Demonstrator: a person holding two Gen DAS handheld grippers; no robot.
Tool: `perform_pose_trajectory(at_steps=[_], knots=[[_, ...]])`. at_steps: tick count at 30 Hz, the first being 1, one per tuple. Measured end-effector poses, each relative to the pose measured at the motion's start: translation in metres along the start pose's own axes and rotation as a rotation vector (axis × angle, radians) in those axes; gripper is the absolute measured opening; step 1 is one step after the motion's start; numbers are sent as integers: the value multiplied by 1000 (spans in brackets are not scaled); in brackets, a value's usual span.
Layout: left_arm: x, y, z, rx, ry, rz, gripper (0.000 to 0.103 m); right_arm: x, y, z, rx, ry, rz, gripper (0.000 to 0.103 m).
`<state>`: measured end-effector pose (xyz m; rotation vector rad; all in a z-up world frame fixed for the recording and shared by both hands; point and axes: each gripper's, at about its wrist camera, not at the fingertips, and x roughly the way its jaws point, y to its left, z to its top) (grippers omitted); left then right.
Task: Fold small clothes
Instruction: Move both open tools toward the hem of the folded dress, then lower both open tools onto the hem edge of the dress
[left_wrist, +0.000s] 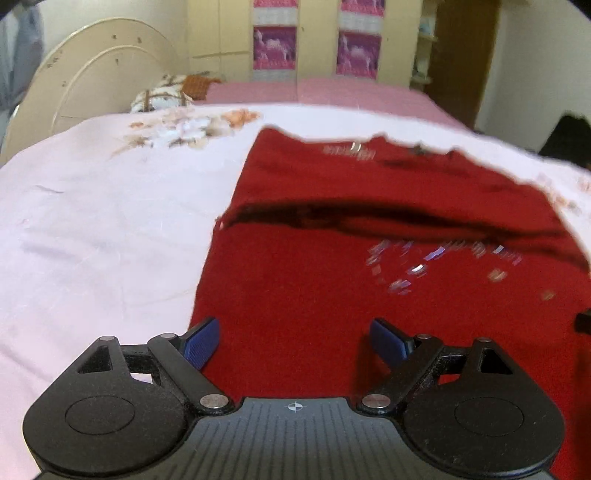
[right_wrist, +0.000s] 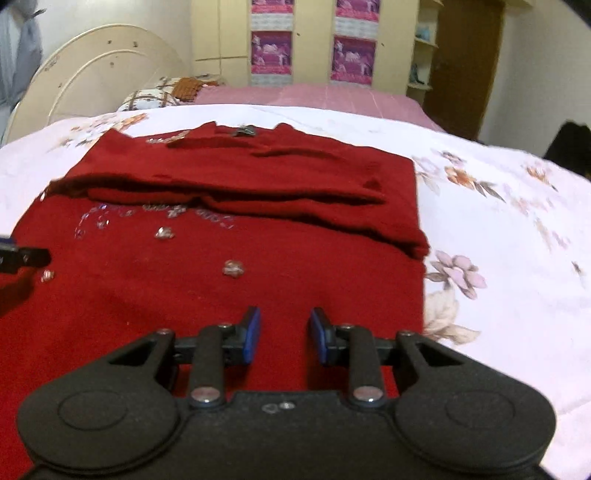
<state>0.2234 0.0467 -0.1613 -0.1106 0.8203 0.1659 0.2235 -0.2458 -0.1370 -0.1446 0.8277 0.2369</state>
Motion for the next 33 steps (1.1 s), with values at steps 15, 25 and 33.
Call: perform_pose_trajectory(at_steps=[15, 25, 33], knots=[[-36, -22, -61, 100, 53, -30, 88, -24, 45, -35, -94, 20, 121, 29], [-78, -4, -85, 125, 58, -77, 88, -79, 41, -67, 32, 22, 8, 32], [-102, -1, -99, 140, 33, -107, 88, -110, 100, -90, 32, 14, 40, 37]])
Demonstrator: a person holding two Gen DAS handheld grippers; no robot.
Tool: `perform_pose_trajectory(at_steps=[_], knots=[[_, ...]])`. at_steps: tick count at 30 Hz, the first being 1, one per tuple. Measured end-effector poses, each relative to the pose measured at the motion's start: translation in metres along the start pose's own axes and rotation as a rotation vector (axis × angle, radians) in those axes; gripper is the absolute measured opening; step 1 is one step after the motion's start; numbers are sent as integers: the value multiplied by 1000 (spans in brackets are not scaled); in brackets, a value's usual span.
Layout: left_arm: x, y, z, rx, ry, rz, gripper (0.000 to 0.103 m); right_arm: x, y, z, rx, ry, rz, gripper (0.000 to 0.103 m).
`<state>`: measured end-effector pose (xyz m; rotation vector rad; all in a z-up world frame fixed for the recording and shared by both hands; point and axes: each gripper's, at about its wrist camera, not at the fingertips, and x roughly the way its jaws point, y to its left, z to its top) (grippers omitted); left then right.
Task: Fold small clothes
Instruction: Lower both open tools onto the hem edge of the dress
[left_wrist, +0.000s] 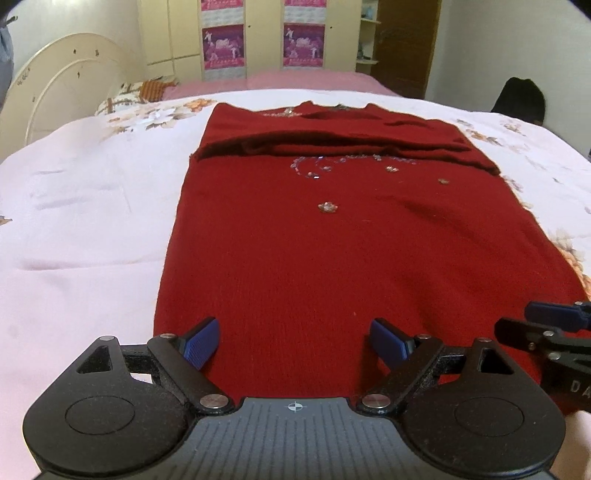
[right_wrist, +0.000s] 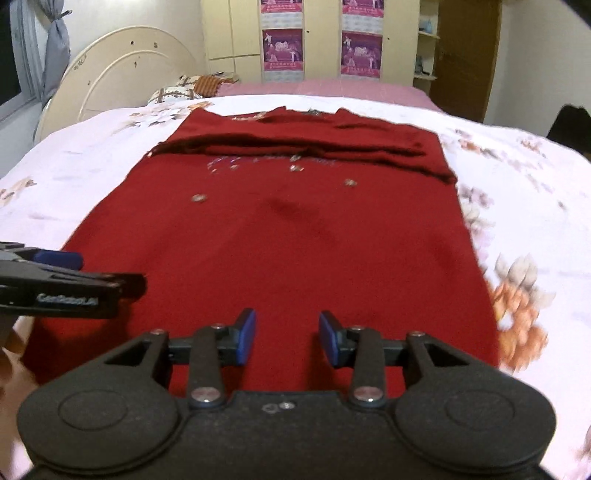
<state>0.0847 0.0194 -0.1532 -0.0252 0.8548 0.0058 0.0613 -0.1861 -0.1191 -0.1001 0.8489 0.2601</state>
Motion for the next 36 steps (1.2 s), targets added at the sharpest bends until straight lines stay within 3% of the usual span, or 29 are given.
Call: perform_pose_trajectory(at_steps=[5, 7, 11, 19, 22, 36], knots=[[8, 2, -13, 32, 48, 6, 88, -4, 10, -9, 3, 4, -47, 42], [3, 2, -20, 61, 21, 3, 88, 5, 8, -16, 3, 56, -83, 42], [-8, 9, -22, 48, 21, -15, 88, -4, 4, -22, 36, 37, -97, 43], [-9, 11, -33, 90, 7, -21, 88, -10, 20, -28, 41, 18, -78, 48], [-9, 11, -35, 88, 16, -17, 97, -5, 24, -34, 21, 34, -98, 49], [-11, 12, -40, 85, 15, -13, 98, -15, 17, -45, 24, 43, -98, 53]])
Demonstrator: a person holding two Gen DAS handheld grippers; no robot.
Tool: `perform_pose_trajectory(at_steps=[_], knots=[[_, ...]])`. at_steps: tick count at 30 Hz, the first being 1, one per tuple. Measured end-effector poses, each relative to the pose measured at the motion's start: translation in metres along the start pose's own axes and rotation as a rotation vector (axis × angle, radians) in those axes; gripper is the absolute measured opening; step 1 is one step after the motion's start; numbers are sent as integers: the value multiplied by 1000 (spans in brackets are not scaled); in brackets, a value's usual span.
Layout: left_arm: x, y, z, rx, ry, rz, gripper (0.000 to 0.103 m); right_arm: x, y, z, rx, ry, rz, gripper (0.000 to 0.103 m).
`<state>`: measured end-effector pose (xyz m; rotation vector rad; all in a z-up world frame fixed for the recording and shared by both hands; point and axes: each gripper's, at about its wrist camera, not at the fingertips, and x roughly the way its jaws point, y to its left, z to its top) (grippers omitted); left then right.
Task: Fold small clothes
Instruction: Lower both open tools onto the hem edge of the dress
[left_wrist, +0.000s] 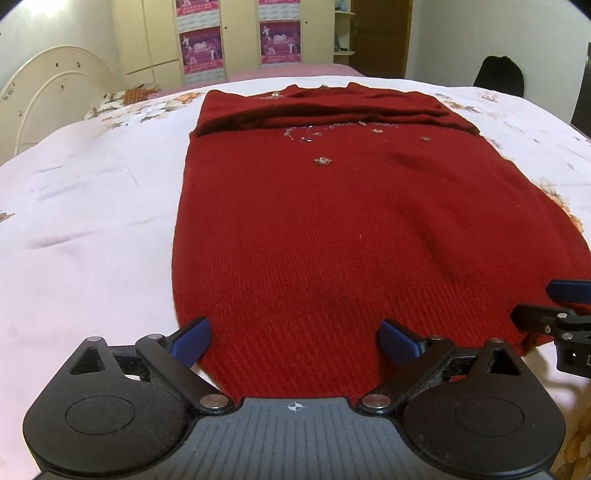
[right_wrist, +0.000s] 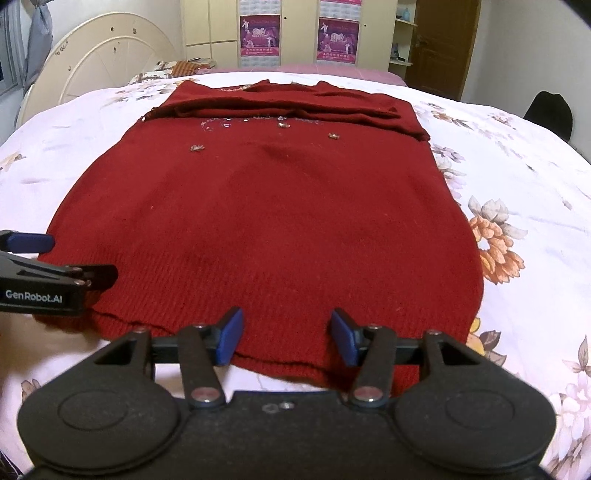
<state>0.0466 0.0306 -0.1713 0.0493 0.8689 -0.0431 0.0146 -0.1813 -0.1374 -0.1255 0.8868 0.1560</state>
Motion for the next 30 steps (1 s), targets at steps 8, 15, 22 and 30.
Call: perform_pose_trajectory(at_steps=[8, 15, 22, 30], knots=[[1, -3, 4, -1, 16, 23, 103, 0, -3, 9, 17, -4, 26, 54], [5, -2, 4, -45, 31, 38, 103, 10, -5, 16, 3, 6, 46, 64], [2, 3, 3, -76, 65, 17, 103, 14, -4, 10, -33, 10, 62, 81], [-2, -2, -6, -95, 39, 59, 103, 20, -1, 7, -60, 21, 83, 102]])
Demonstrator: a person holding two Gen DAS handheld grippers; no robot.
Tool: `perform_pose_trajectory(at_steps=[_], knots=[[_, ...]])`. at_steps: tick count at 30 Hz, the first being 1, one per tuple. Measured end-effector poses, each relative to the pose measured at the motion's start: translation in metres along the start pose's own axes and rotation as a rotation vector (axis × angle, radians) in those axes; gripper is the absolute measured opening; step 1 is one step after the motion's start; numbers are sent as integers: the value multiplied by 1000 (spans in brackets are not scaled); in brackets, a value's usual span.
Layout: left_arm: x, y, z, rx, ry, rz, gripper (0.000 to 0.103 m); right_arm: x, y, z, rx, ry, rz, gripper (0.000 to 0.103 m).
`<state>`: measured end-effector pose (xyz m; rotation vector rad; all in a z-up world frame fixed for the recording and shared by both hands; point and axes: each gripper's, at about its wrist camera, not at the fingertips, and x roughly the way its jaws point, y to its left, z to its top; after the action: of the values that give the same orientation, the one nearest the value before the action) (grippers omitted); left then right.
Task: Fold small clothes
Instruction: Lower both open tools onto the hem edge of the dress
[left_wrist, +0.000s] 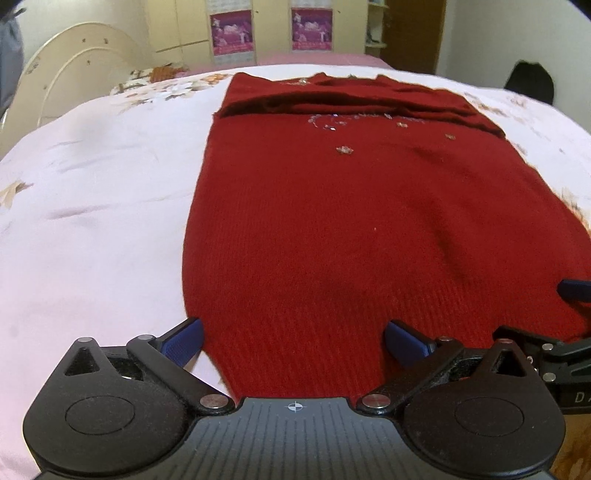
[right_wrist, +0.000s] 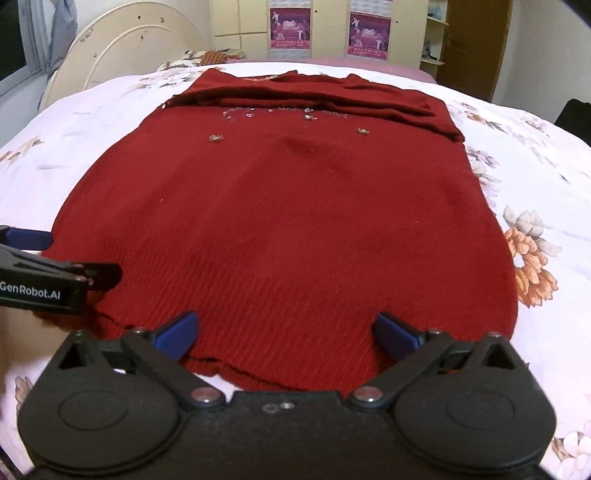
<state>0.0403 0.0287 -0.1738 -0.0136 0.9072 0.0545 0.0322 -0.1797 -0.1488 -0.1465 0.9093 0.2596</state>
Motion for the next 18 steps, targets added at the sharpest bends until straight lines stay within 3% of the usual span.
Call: perform_pose_trajectory(at_steps=[5, 7, 9, 13, 18], knots=[[-1, 3, -5, -22, -10, 7, 103, -1, -2, 1, -9, 8, 15, 100], [-1, 3, -2, -19, 10, 9, 103, -5, -5, 4, 7, 4, 12, 91], [-1, 3, 1, -19, 29, 12, 103, -10, -10, 4, 21, -12, 10, 71], [-3, 3, 0, -14, 34, 29, 103, -21, -31, 3, 86, -26, -18, 60], [-5, 8, 1, 7, 38, -14, 103, -31, -61, -4, 135, -13, -90, 49]])
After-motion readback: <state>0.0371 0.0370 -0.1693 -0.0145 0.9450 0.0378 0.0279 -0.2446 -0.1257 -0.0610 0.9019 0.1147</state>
